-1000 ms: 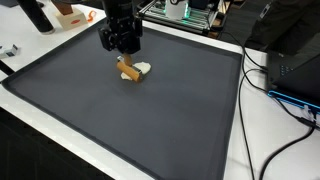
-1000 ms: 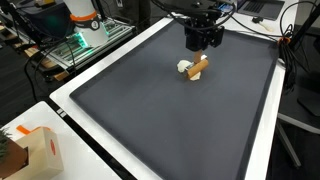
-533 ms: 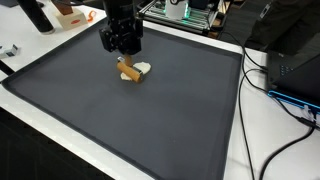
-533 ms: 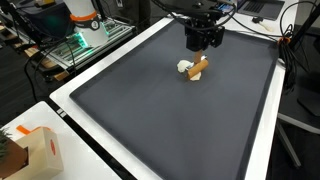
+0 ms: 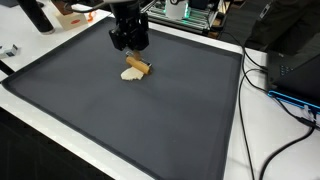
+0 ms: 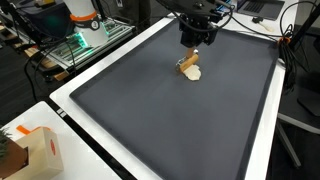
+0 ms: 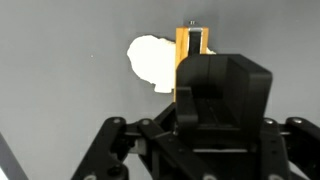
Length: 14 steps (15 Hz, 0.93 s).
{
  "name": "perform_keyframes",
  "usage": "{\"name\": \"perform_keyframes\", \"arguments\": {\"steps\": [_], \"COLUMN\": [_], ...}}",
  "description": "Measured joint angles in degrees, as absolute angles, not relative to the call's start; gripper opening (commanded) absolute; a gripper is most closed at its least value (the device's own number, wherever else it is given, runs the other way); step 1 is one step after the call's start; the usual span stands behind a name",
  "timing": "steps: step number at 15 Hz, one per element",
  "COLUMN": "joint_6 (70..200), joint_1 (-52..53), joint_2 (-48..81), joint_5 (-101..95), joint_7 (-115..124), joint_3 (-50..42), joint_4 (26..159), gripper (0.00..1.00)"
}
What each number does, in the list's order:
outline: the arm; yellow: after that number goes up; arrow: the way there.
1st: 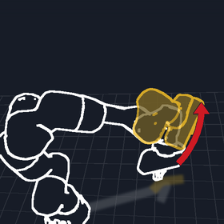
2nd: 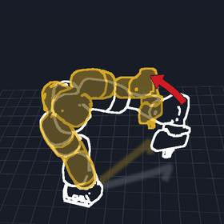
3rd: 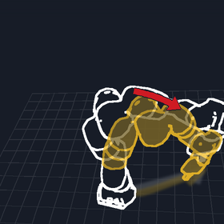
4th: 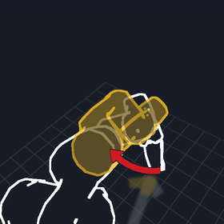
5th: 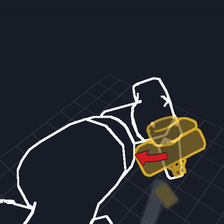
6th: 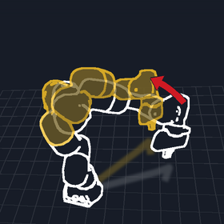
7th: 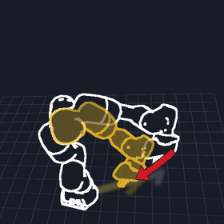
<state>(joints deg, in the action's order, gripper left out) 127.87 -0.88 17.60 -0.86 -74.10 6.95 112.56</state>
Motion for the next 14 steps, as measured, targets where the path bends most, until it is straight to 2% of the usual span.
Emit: {"name": "perform_keyframes", "arguments": {"steps": [14], "joint_6": [122.7], "joint_1": [-1.5], "joint_2": [10.4], "joint_5": [2.1], "joint_7": [-68.7], "joint_3": [5.4], "joint_4": [112.4], "gripper": [0.19]}}
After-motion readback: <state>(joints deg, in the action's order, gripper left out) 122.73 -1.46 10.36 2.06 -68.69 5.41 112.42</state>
